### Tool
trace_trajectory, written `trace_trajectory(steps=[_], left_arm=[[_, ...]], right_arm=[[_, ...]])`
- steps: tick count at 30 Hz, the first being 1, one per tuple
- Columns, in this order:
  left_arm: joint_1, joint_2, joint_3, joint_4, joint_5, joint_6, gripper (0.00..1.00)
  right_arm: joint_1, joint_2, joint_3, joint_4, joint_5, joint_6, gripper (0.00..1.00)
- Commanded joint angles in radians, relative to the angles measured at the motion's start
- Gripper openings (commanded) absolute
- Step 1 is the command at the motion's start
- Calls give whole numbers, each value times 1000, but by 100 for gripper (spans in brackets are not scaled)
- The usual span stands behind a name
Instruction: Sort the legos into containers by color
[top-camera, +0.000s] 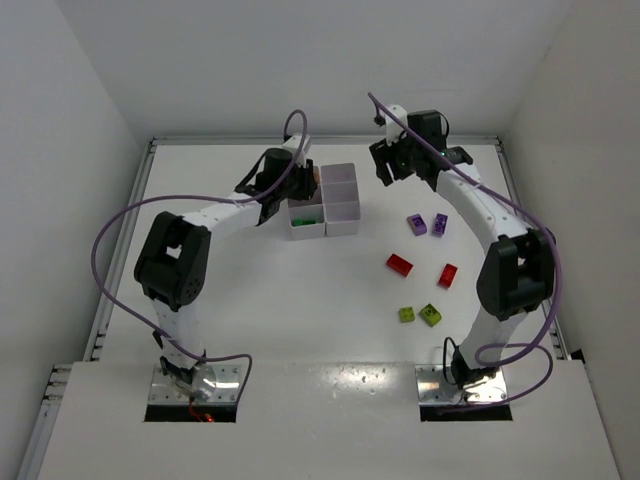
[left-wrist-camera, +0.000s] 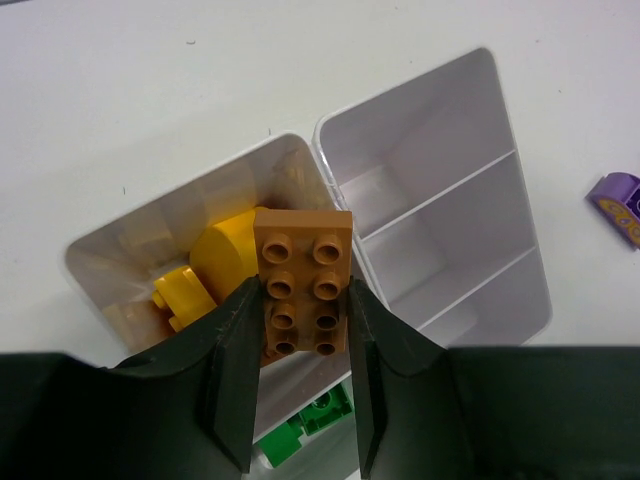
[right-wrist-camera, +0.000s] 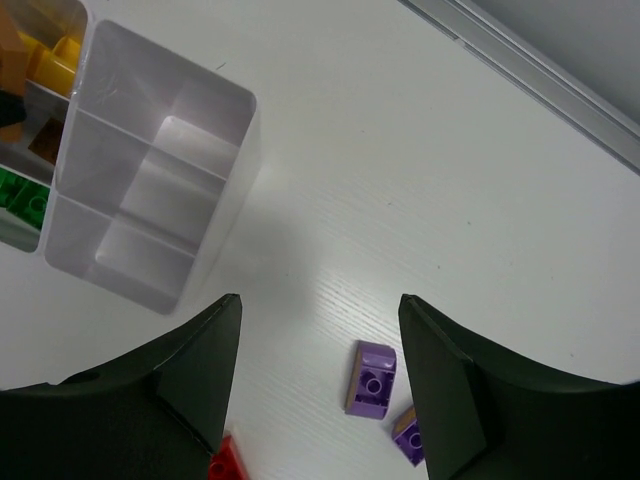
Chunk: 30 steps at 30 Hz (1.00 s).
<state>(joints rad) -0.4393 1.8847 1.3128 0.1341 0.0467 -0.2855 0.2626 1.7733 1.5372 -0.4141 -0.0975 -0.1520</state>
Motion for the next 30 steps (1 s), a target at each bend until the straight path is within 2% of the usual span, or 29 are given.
trace_trajectory(steps=[1, 3, 4, 7, 9, 10, 12, 13, 15, 22, 25, 27, 30], left_arm=[[-6, -9, -32, 48, -31, 26, 1], [-6, -9, -55, 48, -31, 35, 9], [-6, -9, -55, 48, -31, 35, 18], [-6, -19, -76, 24, -31, 35, 24], [-6, -19, -87, 24, -31, 35, 34], [-6, -30, -87, 24, -31, 35, 45], [-15, -30, -96, 4, -31, 45, 50], [-15, -30, -96, 4, -41, 45, 57], [-15, -39, -96, 4, -41, 45, 63], [-15, -94, -96, -14, -41, 45, 64], [-15, -148, -96, -24, -41, 45, 64], [-15, -182, -77, -34, -24, 34, 64], [28, -222, -12, -117, 34, 20, 64]], right_arm=[[-16, -49, 1, 6, -15, 11, 65], [-16, -49, 1, 6, -15, 11, 65], [-16, -38, 1, 6, -15, 11, 66], [-25, -38, 1, -3, -15, 2, 66], [-25, -38, 1, -3, -15, 2, 66], [-25, -38, 1, -3, -15, 2, 66], [-25, -38, -8, -3, -15, 2, 66], [-25, -38, -8, -3, -15, 2, 66], [-25, -38, -8, -3, -15, -7, 66], [-25, -29, -8, -3, -24, -8, 66], [-25, -29, -46, -12, -47, -69, 65], [-40, -29, -74, -55, -82, -106, 62], [-72, -3, -97, -199, -232, -242, 56]])
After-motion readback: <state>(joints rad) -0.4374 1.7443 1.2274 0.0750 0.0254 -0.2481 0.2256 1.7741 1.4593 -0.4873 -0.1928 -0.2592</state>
